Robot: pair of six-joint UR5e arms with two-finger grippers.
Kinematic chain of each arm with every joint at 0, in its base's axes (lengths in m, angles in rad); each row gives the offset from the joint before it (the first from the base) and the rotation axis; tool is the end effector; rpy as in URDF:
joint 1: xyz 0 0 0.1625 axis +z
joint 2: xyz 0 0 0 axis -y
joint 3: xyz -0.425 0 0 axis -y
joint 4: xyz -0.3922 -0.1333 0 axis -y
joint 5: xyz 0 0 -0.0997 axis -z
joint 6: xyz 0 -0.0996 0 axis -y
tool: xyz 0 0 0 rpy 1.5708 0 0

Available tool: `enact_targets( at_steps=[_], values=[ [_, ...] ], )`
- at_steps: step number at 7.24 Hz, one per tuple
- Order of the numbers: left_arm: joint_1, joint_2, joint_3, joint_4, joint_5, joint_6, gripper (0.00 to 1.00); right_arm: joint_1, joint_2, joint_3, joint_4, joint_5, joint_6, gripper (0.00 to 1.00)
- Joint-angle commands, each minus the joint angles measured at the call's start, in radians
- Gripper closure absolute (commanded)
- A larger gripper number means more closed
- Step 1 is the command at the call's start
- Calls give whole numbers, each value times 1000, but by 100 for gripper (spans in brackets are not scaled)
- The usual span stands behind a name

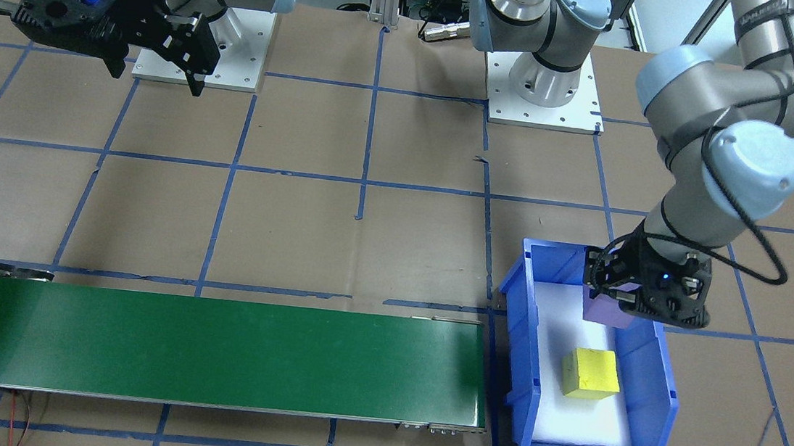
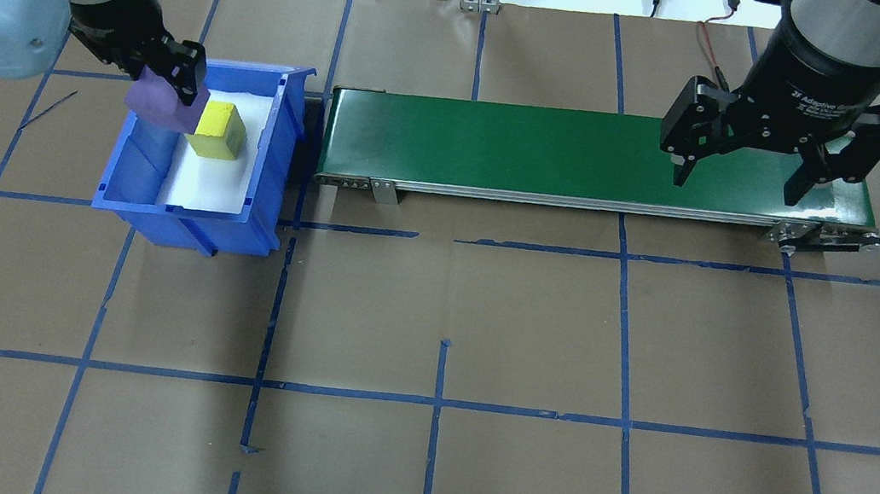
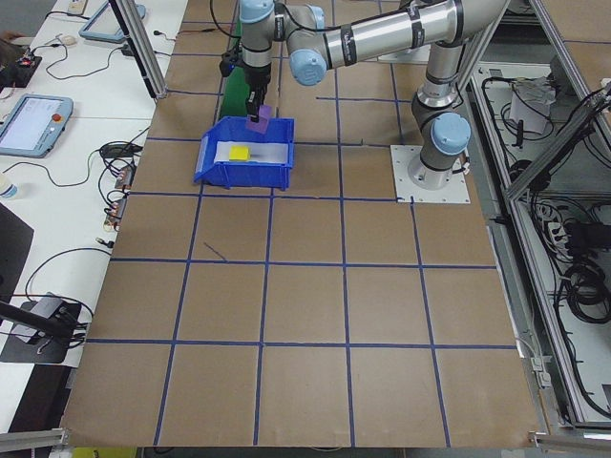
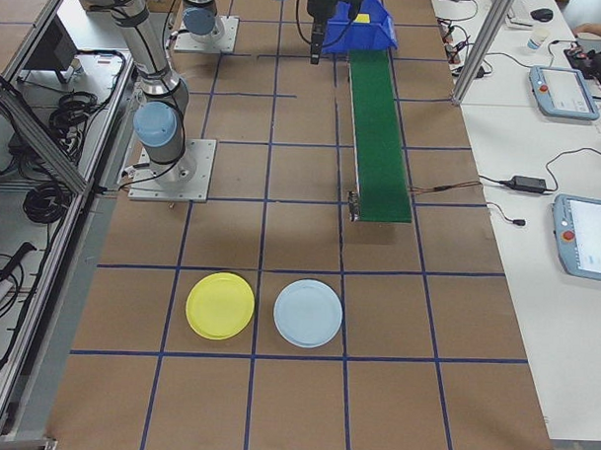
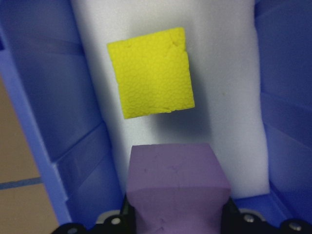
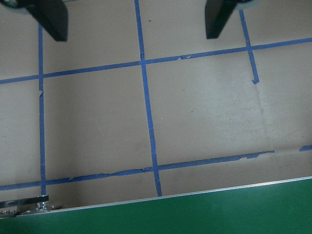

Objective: Move block left to right into plate

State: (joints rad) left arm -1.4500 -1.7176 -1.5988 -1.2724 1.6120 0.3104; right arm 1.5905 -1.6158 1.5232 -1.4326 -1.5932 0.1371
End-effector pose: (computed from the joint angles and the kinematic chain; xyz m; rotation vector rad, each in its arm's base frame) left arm -0.0608 -0.5711 0.4283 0.2867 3.0568 -0.1720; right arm 0.1402 -0.4638 0.5193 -0.1819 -3.1096 -0.0681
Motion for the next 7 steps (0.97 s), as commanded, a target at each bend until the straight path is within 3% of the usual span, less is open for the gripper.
enact_targets(
  at_steps=[1,4,7],
  values=[
    [-76,-22,36,13,-94,-202,67,-1,1,0,0,-1,-20,0],
    [-151,-195,40,274,-99,-319,67,-1,1,0,0,-1,-28,0],
    [-256,-282,39,320,-103,-473,67,-1,1,0,0,-11,-28,0]
  ],
)
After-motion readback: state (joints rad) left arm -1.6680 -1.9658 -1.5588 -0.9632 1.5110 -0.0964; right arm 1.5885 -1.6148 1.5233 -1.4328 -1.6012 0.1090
